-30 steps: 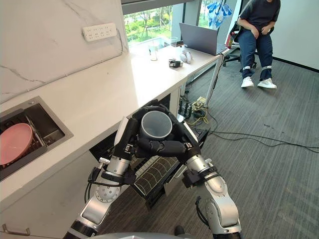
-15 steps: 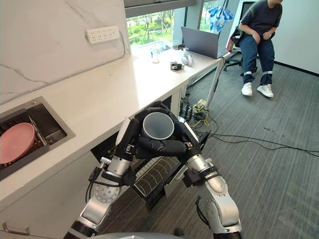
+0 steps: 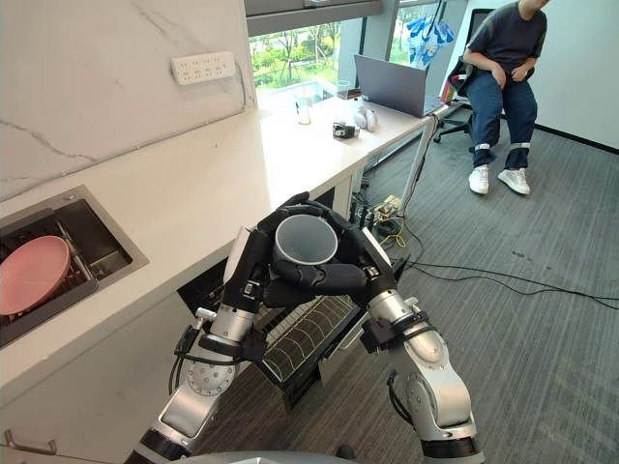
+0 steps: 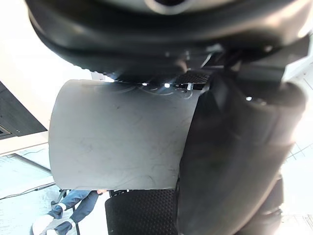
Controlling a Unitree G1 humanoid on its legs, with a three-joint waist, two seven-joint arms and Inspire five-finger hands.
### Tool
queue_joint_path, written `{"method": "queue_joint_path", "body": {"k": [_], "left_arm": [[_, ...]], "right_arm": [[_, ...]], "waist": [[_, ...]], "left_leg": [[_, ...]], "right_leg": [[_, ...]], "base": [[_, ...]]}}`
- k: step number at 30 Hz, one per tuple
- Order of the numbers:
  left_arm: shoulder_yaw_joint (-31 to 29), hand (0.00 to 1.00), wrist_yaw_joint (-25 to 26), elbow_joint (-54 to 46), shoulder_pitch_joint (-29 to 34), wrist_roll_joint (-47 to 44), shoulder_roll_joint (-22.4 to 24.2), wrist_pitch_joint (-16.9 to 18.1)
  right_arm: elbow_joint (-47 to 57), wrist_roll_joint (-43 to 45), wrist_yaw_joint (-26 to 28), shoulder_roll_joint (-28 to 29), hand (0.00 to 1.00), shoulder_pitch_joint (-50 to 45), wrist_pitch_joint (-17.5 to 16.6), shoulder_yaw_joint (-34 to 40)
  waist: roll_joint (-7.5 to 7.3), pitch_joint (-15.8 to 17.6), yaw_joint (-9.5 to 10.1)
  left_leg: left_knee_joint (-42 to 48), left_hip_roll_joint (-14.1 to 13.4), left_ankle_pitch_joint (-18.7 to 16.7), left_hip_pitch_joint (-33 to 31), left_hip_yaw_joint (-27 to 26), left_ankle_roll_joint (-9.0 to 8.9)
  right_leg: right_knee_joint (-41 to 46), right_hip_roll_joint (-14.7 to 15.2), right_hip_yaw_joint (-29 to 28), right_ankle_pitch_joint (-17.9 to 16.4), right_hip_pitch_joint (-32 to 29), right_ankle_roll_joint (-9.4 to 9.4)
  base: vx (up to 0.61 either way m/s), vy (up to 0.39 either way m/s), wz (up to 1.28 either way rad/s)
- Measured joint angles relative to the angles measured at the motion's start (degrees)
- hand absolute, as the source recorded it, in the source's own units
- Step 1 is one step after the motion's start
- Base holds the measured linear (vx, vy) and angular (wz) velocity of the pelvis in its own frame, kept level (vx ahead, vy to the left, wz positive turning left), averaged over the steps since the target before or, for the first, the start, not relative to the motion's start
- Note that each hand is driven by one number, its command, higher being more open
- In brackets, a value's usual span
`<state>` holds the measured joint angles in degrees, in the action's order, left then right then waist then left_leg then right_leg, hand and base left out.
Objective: Walk over to the sink, pick up the cup, carry it to the dishwasher, place the cup inside the dishwasher, then close the dishwasher door
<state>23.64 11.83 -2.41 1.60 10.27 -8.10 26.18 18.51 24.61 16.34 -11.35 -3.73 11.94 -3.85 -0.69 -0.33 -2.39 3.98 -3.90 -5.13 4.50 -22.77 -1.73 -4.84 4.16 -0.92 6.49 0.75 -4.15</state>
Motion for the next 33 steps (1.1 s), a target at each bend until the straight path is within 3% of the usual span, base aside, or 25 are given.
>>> {"method": "queue_joint_path", "body": {"k": [1, 26, 33], "left_arm": [[0.1, 1.0, 0.24, 0.0, 0.0, 0.13, 0.0, 0.0], [-1.9, 1.0, 2.05, -1.37, -0.18, 5.46, 0.18, 3.5], [-2.55, 1.0, 2.16, -9.23, 0.34, 5.08, 0.37, 11.91]], "right_arm": [[-0.01, 0.0, 0.01, 0.0, 0.0, 0.0, -0.05, 0.02], [-5.22, 17.07, -4.0, 8.76, 0.0, -2.58, -1.95, 3.66], [-9.53, 19.84, -10.05, 10.34, 0.0, -2.9, -4.74, 10.96]], "waist": [[-0.03, -0.02, -0.01], [-0.36, -0.12, -0.15], [-0.52, -0.02, -0.1]], "left_leg": [[0.0, -0.01, 0.0, -0.02, 0.02, 0.0], [-0.14, 0.02, -0.02, 0.02, 0.03, 0.03], [-0.59, 0.1, -0.02, 0.26, -0.21, 0.03]], "right_leg": [[0.0, 0.03, 0.04, 0.0, 0.0, 0.0], [0.0, 0.1, 0.3, -0.05, 0.0, -0.06], [-0.02, 0.06, 0.09, -0.12, -0.07, -0.15]], "base": [[-0.04, -0.04, 0.01], [-0.01, -0.005, 0.0], [0.0, 0.0, -0.01]]}}
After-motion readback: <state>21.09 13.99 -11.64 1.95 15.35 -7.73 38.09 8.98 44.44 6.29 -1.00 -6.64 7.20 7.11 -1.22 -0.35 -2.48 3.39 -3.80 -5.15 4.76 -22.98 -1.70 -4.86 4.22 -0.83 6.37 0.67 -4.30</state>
